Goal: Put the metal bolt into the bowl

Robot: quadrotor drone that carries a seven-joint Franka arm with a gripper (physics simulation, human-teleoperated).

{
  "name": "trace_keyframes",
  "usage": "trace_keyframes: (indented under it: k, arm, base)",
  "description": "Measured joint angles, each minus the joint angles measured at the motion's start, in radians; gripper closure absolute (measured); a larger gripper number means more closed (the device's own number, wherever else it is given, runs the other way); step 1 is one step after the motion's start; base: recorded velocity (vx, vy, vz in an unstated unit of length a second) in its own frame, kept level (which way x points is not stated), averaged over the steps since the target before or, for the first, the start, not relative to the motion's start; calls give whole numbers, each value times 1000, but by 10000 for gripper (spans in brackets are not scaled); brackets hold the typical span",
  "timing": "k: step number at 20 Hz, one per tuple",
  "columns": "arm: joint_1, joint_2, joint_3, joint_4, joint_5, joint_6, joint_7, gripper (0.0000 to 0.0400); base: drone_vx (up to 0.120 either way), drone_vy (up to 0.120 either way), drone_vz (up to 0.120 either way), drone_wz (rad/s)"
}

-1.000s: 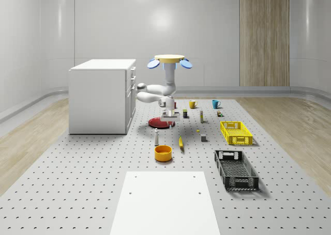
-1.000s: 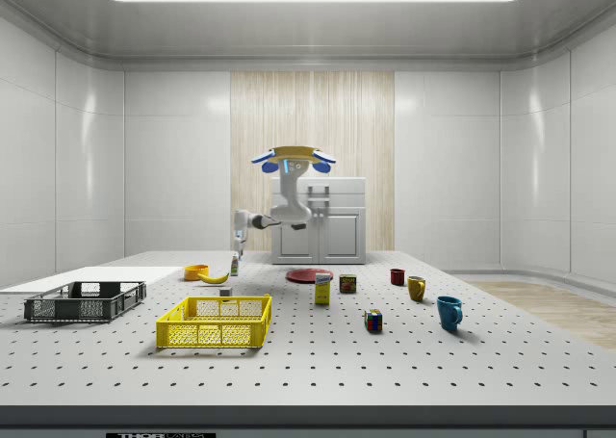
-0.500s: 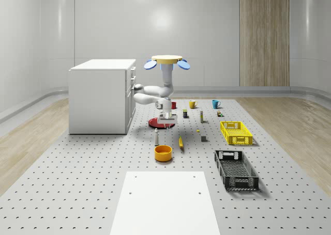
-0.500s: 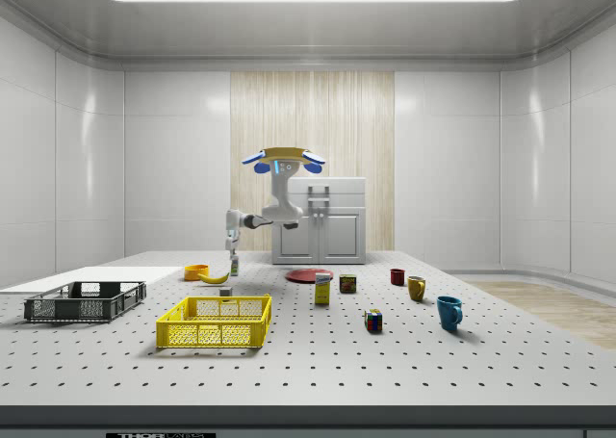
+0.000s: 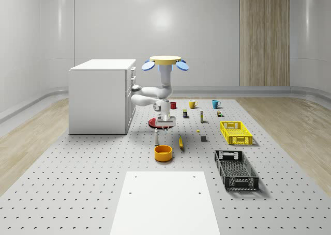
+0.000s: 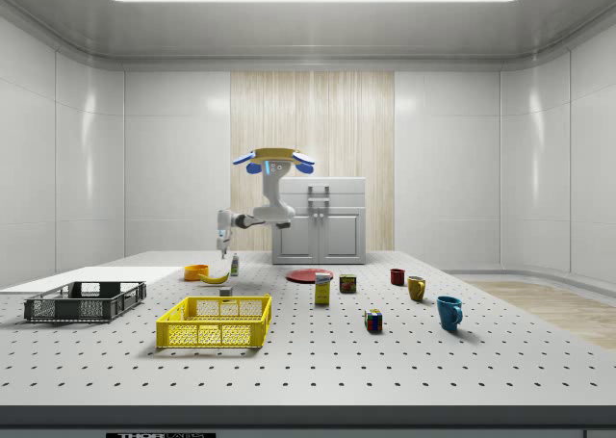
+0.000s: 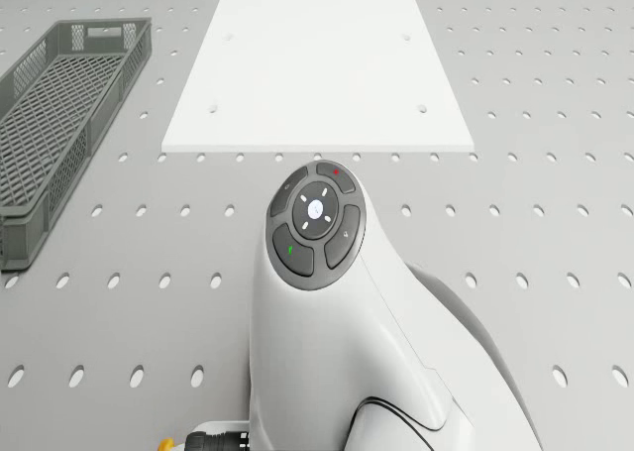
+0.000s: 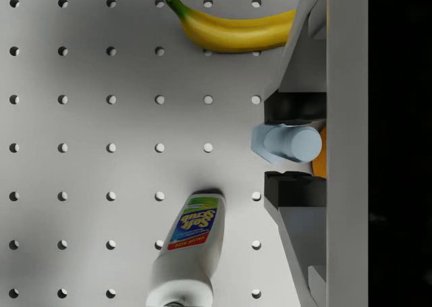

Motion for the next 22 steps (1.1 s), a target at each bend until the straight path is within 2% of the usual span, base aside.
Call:
trace_keyframes:
  k: [9,18,22]
  arm:
    - [-1,-6,1,0,2,5,1,300]
    - [-3,-11,1,0,4,10,2,300]
    - [-3,-13,2,1,5,12,2,300]
  base:
    - [120,-62,0,0]
    - [120,13,0,0]
    - [120,0,-100,0]
